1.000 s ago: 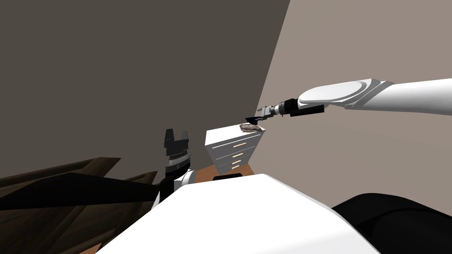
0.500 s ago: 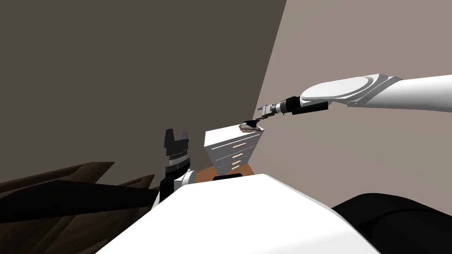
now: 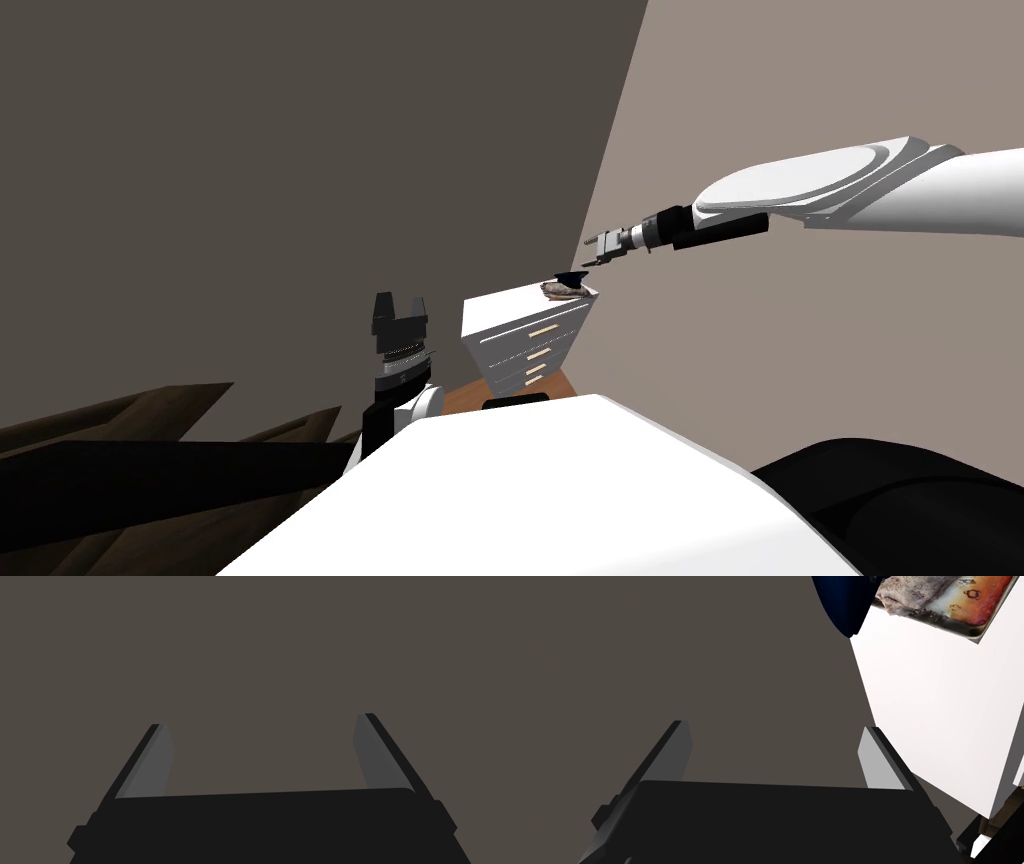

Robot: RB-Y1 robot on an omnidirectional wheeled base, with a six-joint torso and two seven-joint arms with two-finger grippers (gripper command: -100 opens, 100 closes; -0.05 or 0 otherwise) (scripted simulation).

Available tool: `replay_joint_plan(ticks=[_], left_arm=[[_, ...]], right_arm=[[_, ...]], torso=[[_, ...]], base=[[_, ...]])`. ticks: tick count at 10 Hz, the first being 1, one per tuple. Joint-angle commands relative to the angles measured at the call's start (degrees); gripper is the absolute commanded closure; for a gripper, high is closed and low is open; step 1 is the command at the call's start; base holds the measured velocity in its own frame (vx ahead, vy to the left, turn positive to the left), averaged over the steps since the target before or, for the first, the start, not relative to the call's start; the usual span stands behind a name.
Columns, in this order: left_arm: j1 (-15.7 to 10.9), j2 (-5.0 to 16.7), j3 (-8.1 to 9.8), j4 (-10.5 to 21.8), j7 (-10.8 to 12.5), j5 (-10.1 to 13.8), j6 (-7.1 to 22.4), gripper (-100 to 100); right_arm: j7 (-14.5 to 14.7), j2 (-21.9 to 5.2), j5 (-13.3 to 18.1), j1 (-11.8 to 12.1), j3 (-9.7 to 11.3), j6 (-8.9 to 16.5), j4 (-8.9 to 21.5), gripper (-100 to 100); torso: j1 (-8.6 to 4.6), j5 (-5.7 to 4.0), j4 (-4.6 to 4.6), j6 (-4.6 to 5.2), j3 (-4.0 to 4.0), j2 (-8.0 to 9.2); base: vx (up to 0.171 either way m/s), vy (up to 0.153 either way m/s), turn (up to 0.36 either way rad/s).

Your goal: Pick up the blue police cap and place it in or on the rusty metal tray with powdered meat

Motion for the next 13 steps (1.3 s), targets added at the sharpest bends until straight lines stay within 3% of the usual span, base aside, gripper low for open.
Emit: replay_joint_plan(ticks=[1,10,13], left_arm=[[0.0,0.0,0.0,0.0,0.0,0.0,0.0,0],[0.0,0.0,0.0,0.0,0.0,0.0,0.0,0],[0.0,0.0,0.0,0.0,0.0,0.0,0.0,0]], right_arm=[[0.79,-0.32,-1.0,-0.5,-0.53,-2.19,1.3,-100],[0.79,-0.32,-1.0,-0.5,-0.53,-2.19,1.3,-100],[-2.65,-4.22,-1.83,-2.19,-2.58,-4.85,2.83,-100]], torso=[[0.0,0.0,0.0,0.0,0.0,0.0],[-0.09,-0.03,-0.02,-0.01,-0.03,-0.05],[-0.03,0.0,-0.01,-0.01,-0.02,-0.03]], base=[[-0.009,0.016,-0.046],[-0.001,0.002,-0.005],[0.0,0.0,0.0]])
